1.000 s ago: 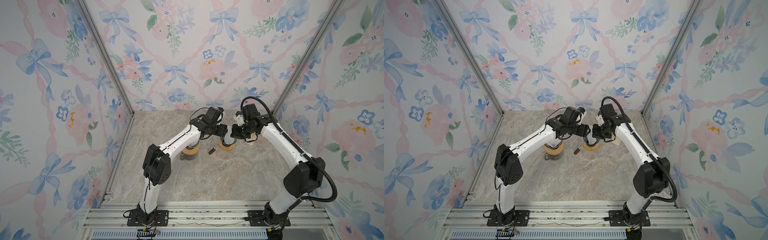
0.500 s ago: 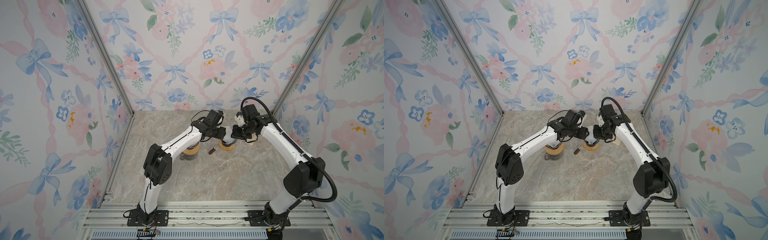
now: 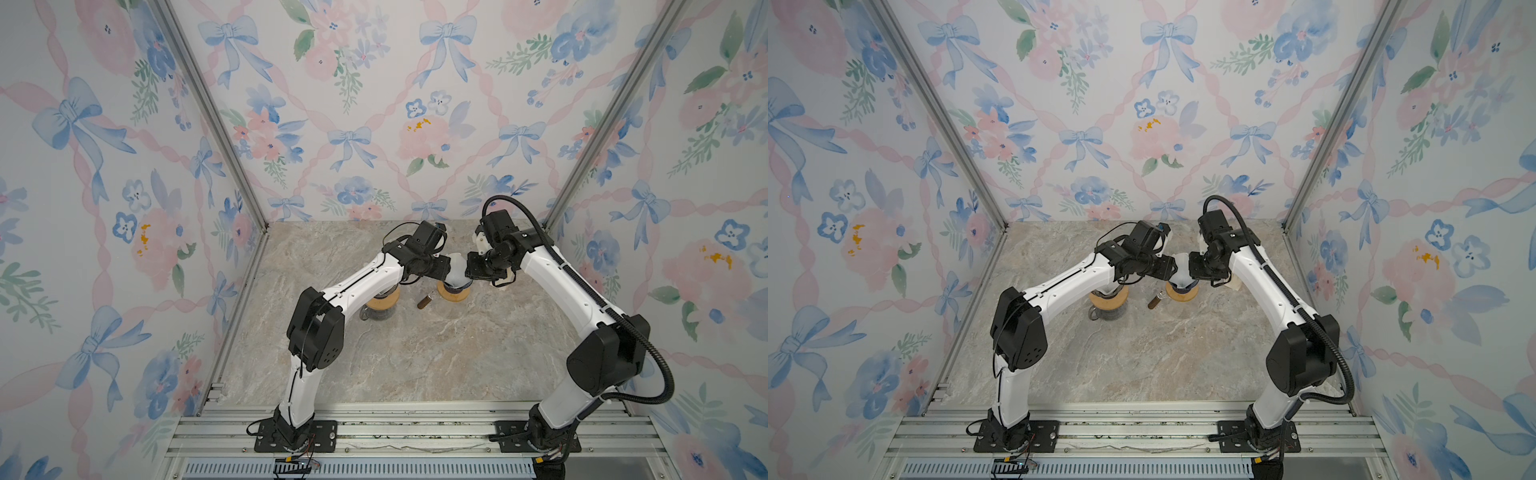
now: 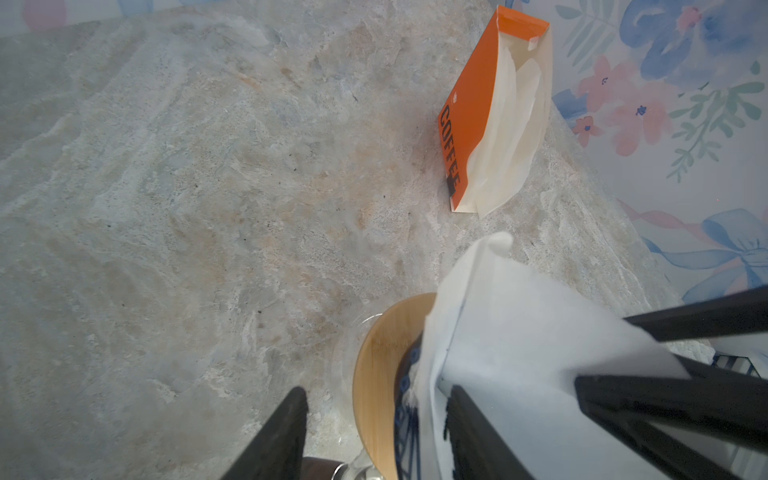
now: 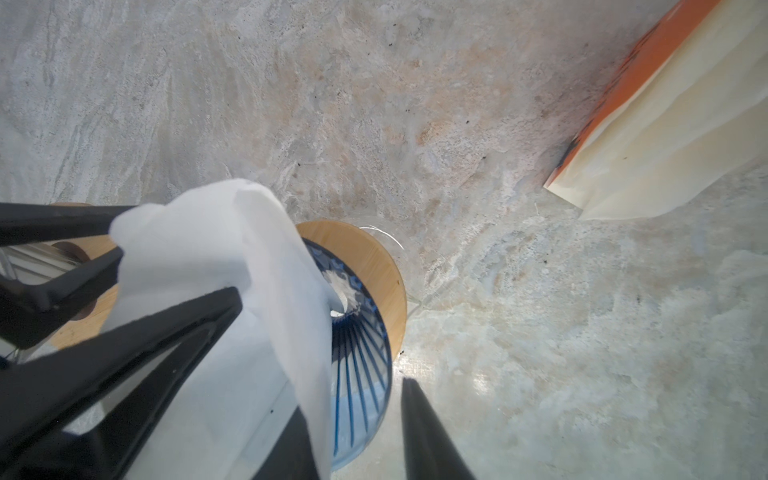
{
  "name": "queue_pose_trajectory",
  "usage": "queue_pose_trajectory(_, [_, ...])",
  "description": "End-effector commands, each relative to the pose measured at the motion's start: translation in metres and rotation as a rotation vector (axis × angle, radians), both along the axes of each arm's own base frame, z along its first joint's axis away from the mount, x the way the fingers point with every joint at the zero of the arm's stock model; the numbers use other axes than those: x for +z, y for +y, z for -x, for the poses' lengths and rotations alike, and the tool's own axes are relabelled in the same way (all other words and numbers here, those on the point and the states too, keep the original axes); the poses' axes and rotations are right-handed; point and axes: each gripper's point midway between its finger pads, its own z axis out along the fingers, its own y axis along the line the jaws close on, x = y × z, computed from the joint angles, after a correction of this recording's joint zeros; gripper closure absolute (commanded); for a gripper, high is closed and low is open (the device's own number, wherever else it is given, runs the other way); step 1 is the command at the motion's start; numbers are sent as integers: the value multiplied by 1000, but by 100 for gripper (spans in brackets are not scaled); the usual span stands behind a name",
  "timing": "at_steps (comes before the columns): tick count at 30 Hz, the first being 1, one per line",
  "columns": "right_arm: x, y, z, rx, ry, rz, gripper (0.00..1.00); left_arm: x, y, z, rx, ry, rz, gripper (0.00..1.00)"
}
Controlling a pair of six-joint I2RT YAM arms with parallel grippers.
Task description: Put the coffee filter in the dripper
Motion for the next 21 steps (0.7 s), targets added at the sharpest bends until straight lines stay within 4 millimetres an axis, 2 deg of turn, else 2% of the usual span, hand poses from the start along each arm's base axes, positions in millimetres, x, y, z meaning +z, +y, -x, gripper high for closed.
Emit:
queue_pose_trajectory(1, [-6, -5, 1, -8, 22, 29, 66, -10, 1, -1, 4, 10, -28, 45])
queue_pose_trajectory(21, [-36, -11, -7, -31, 81, -19, 67, -14, -1, -10, 7, 4, -31, 44])
